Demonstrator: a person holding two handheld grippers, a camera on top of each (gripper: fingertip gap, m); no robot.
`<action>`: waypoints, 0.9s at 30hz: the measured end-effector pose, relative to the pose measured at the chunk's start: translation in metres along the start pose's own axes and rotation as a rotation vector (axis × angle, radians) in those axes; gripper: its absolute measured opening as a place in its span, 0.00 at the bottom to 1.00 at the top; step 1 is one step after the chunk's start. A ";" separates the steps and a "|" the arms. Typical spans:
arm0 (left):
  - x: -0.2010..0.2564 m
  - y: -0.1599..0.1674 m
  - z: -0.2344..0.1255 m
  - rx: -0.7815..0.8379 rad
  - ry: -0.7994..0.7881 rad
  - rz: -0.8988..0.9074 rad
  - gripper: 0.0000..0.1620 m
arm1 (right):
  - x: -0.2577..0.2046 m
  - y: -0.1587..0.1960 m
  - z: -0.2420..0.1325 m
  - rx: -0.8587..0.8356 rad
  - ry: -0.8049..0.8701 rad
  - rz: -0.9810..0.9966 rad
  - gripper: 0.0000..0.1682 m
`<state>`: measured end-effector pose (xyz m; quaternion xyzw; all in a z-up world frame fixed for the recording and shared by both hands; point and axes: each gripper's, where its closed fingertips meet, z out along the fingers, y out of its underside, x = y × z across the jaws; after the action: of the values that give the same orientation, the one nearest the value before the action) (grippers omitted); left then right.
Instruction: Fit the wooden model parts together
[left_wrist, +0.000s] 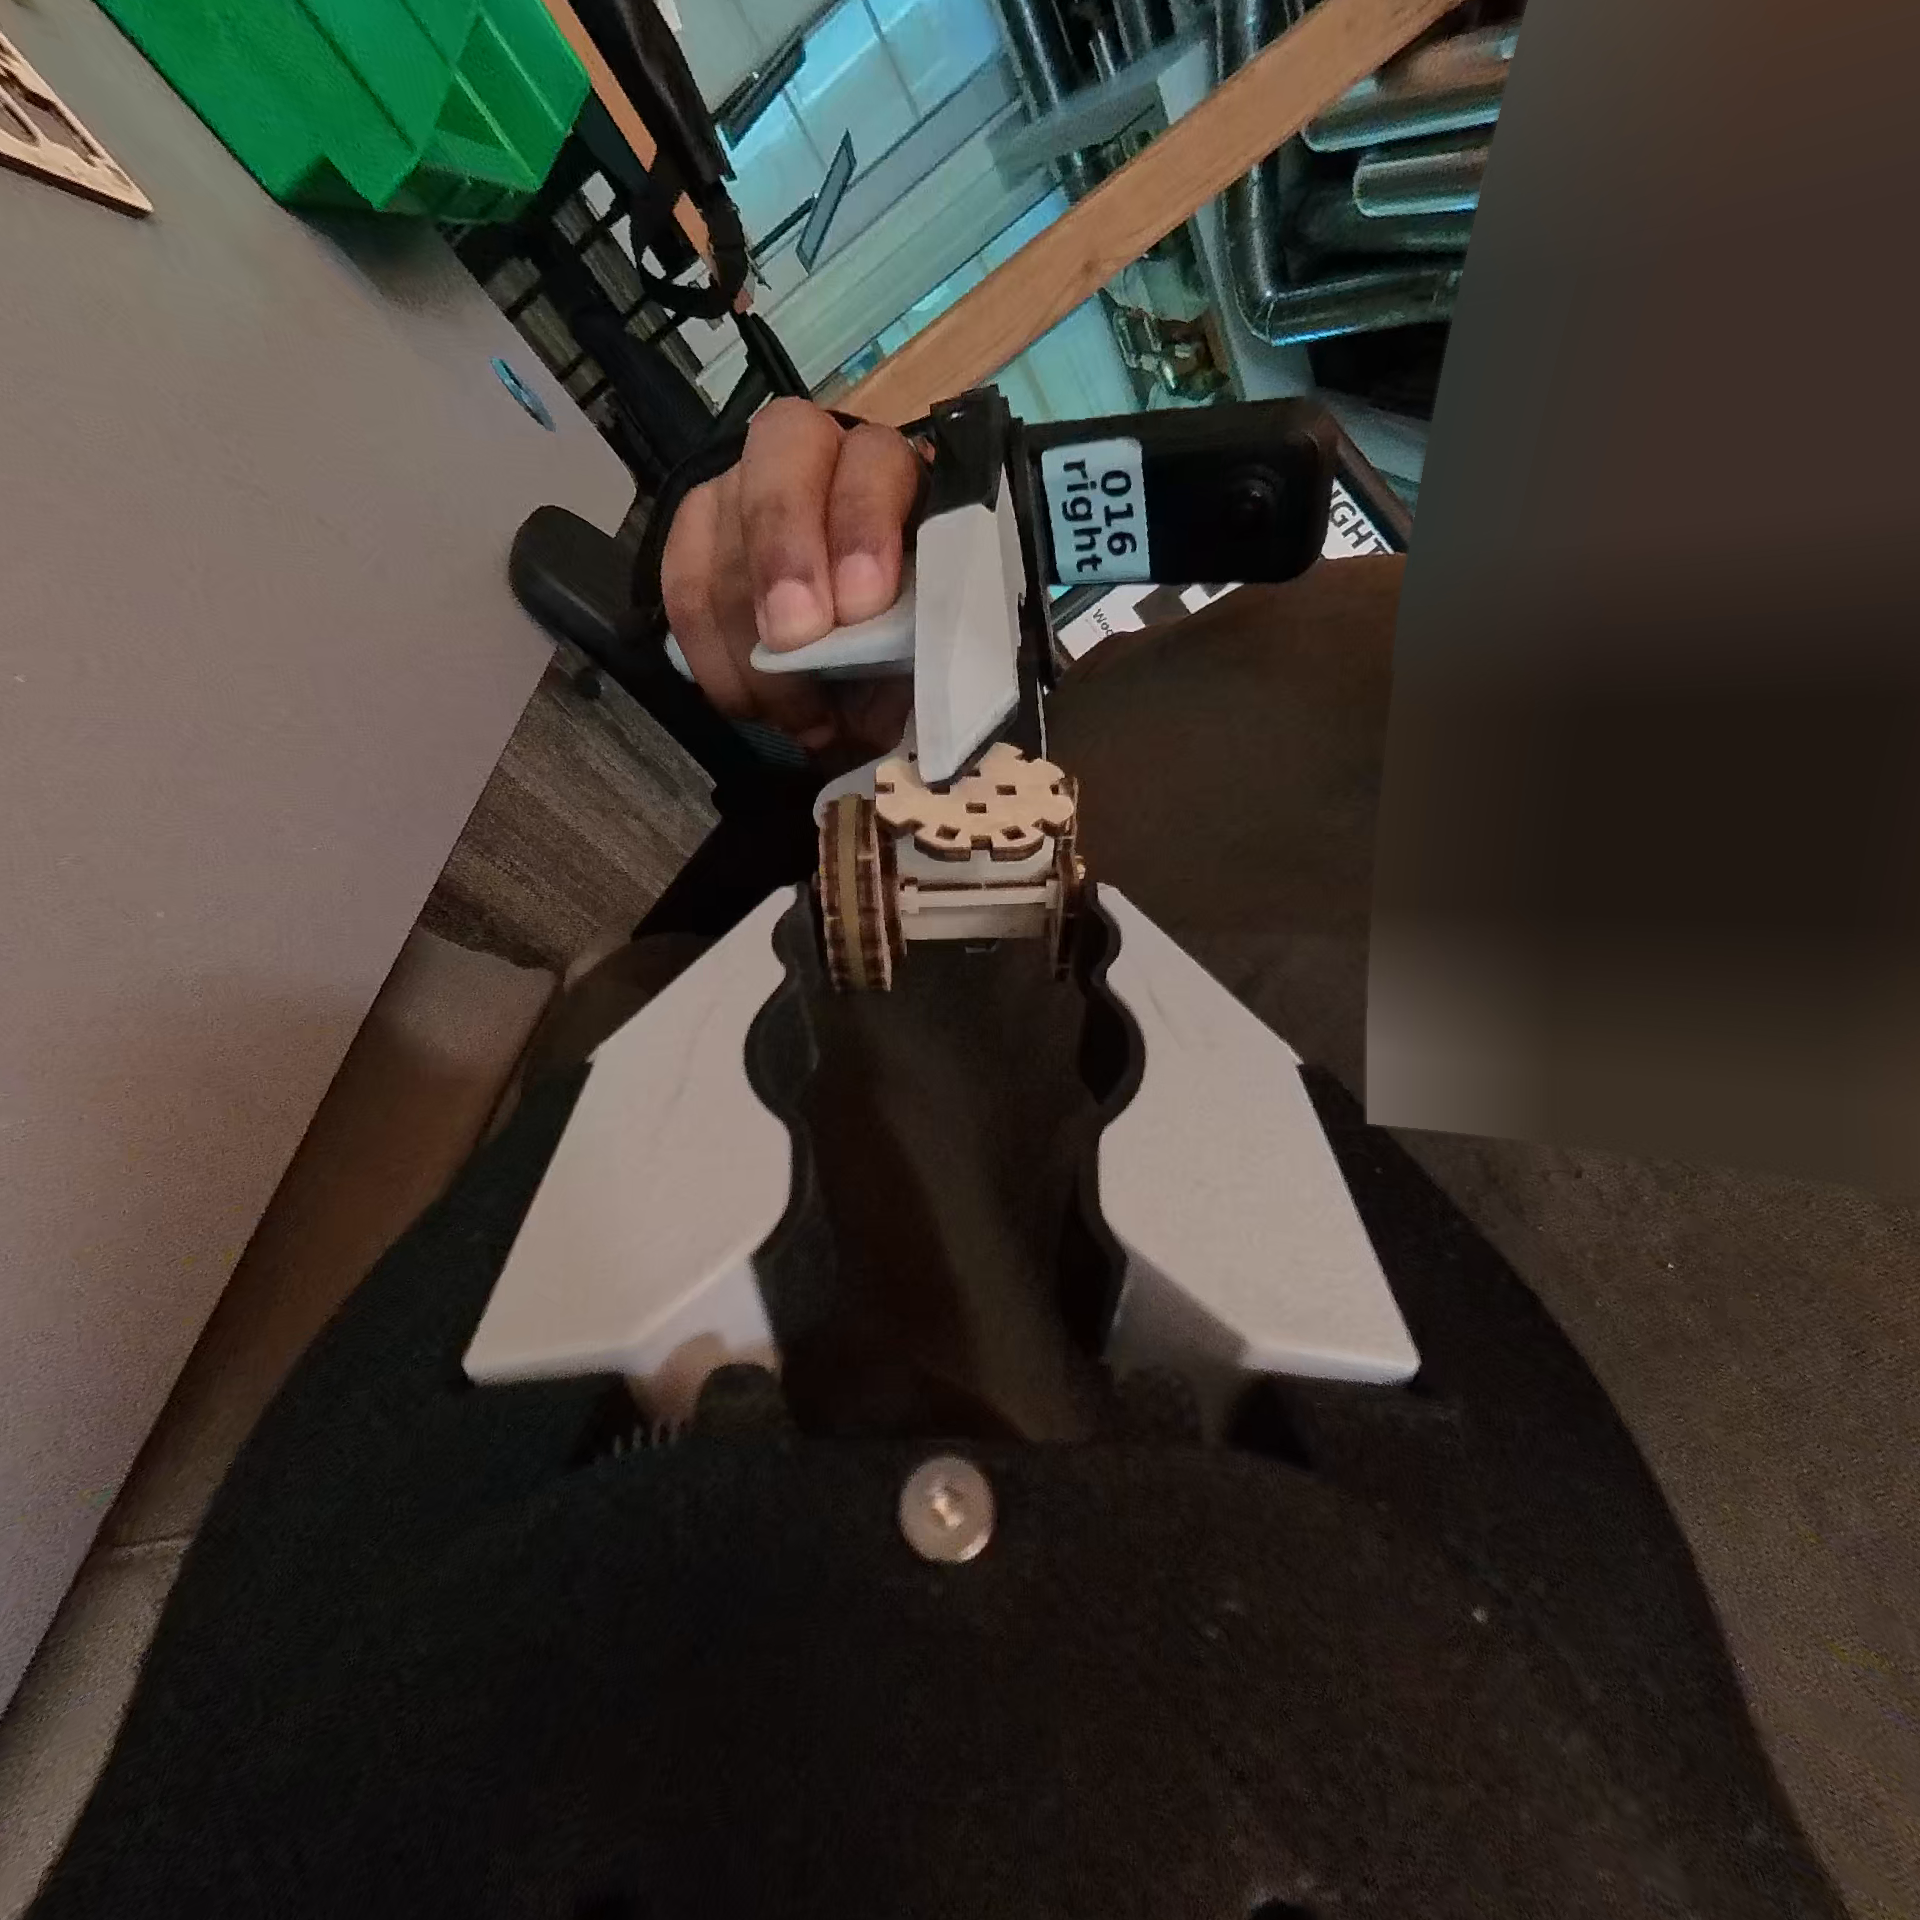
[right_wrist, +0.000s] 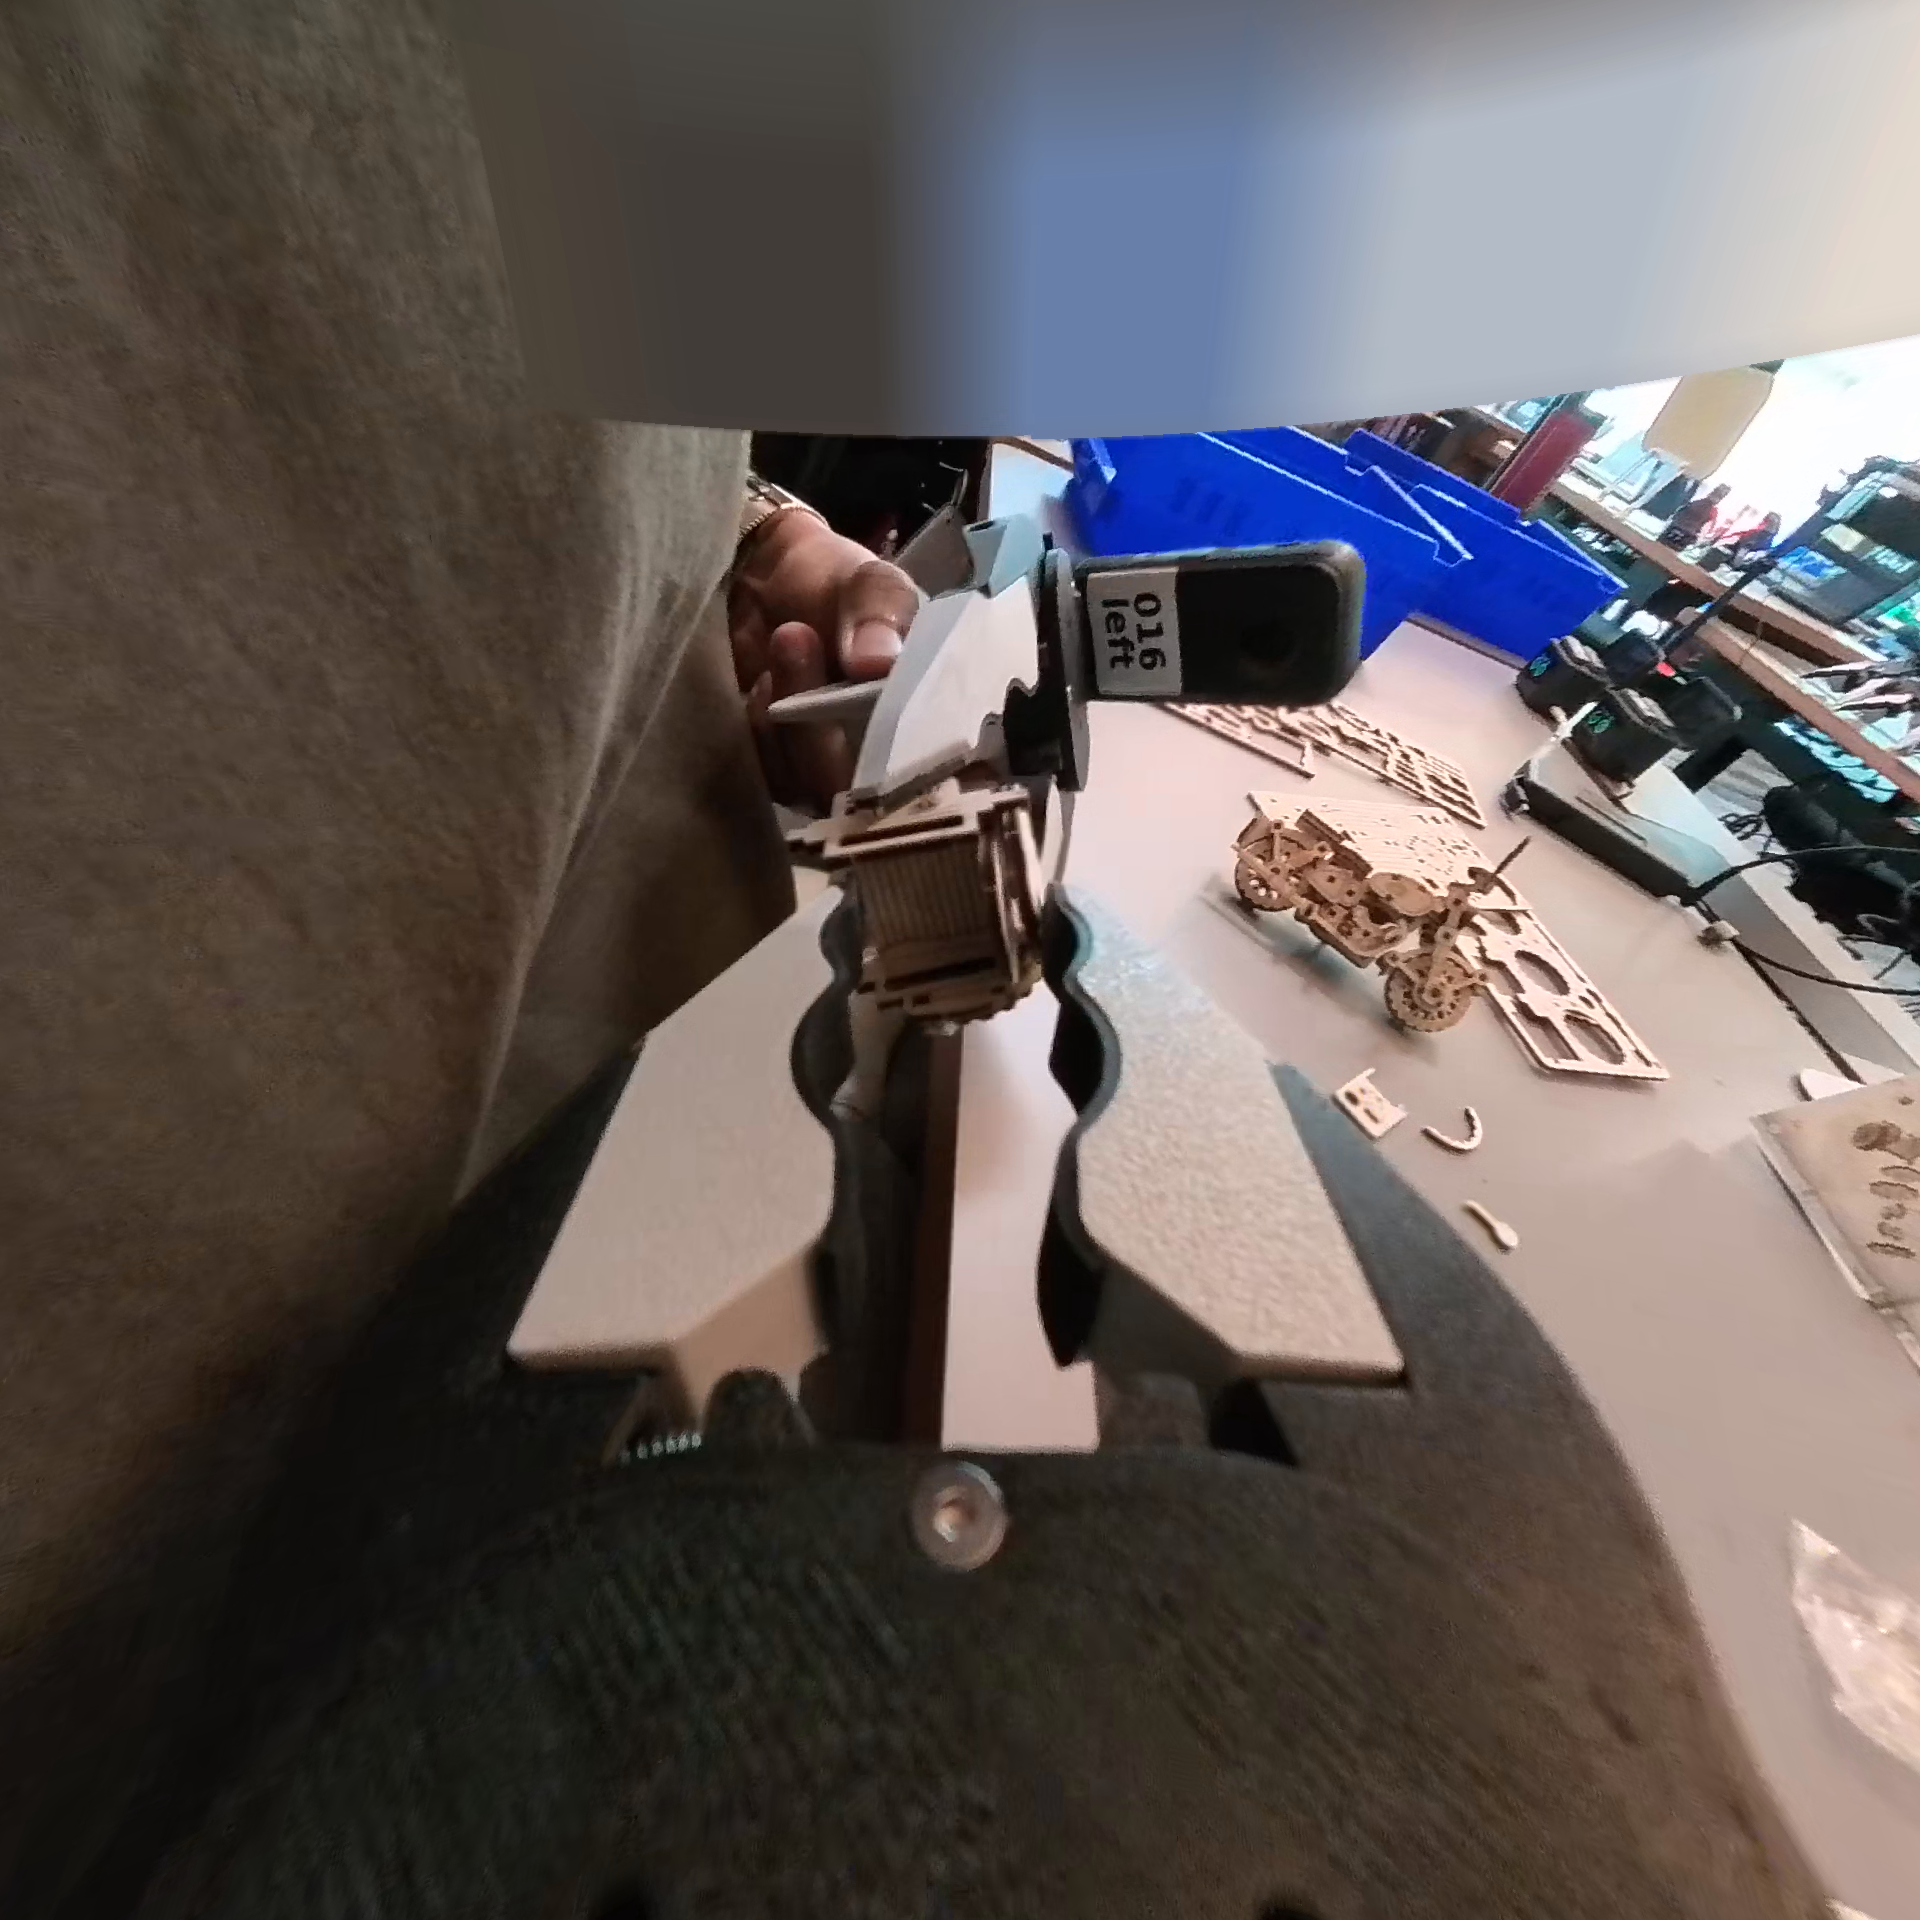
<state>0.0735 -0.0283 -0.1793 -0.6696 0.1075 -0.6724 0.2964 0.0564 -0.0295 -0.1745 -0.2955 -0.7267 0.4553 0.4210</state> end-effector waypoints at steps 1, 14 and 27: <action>0.000 0.000 0.000 0.000 0.000 -0.002 0.27 | 0.000 0.000 0.000 -0.001 -0.004 0.002 0.20; 0.006 0.005 0.005 -0.022 0.050 -0.047 0.28 | -0.005 0.000 0.005 0.035 -0.023 0.035 0.23; 0.010 0.000 0.005 0.021 0.105 -0.116 0.28 | -0.001 -0.004 0.004 0.046 0.033 -0.035 0.22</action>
<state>0.0790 -0.0327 -0.1704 -0.6352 0.0769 -0.7239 0.2579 0.0529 -0.0341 -0.1722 -0.2806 -0.7141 0.4594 0.4475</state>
